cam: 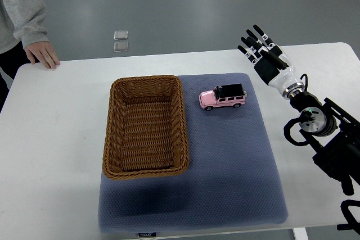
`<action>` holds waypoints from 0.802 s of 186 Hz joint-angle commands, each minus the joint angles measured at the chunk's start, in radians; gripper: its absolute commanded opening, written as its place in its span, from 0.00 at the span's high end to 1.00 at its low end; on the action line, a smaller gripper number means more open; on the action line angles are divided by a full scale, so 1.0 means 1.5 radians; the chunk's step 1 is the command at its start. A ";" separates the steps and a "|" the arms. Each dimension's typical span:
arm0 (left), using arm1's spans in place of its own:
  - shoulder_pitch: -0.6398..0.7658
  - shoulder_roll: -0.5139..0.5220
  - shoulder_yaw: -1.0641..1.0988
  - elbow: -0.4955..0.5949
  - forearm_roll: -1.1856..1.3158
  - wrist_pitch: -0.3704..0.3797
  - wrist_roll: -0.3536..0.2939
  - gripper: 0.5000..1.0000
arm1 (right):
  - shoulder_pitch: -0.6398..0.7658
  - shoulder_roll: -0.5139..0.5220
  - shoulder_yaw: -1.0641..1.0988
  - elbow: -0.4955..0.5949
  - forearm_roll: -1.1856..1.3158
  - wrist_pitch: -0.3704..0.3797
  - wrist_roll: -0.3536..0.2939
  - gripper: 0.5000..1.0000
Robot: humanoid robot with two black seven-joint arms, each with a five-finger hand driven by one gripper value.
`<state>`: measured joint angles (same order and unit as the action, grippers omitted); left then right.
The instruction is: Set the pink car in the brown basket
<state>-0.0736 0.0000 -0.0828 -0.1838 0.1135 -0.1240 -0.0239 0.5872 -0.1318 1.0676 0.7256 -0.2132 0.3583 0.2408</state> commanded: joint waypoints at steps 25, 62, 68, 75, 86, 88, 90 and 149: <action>0.000 0.000 0.002 0.000 0.001 0.000 0.001 0.00 | 0.001 0.000 0.000 0.000 0.000 0.000 0.000 0.17; 0.000 0.000 0.001 0.000 0.000 0.000 0.000 0.00 | 0.007 -0.024 -0.022 0.000 -0.064 0.002 -0.002 0.17; 0.000 0.000 0.001 0.000 0.000 0.000 0.000 0.00 | 0.012 -0.031 -0.033 0.001 -0.095 0.004 -0.003 0.17; 0.000 0.000 0.001 0.000 0.000 0.000 0.000 0.00 | 0.023 -0.039 -0.048 0.001 -0.132 0.009 -0.005 0.17; 0.000 0.000 0.000 0.001 0.000 0.000 0.000 0.00 | 0.048 -0.060 -0.090 0.005 -0.220 0.019 -0.007 0.17; 0.000 0.000 0.000 0.001 0.000 0.000 0.000 0.00 | 0.052 -0.065 -0.098 0.006 -0.236 0.019 -0.007 0.17; 0.000 0.000 0.000 0.001 0.000 0.000 0.000 0.00 | 0.057 -0.071 -0.106 0.008 -0.251 0.021 -0.007 0.17; 0.000 0.000 0.000 -0.003 0.000 0.000 0.000 0.00 | 0.347 -0.207 -0.506 0.076 -0.535 0.037 -0.051 0.17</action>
<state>-0.0736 0.0000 -0.0829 -0.1837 0.1135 -0.1245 -0.0246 0.9361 -0.4053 0.5388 0.8297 -0.9616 0.4081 0.1846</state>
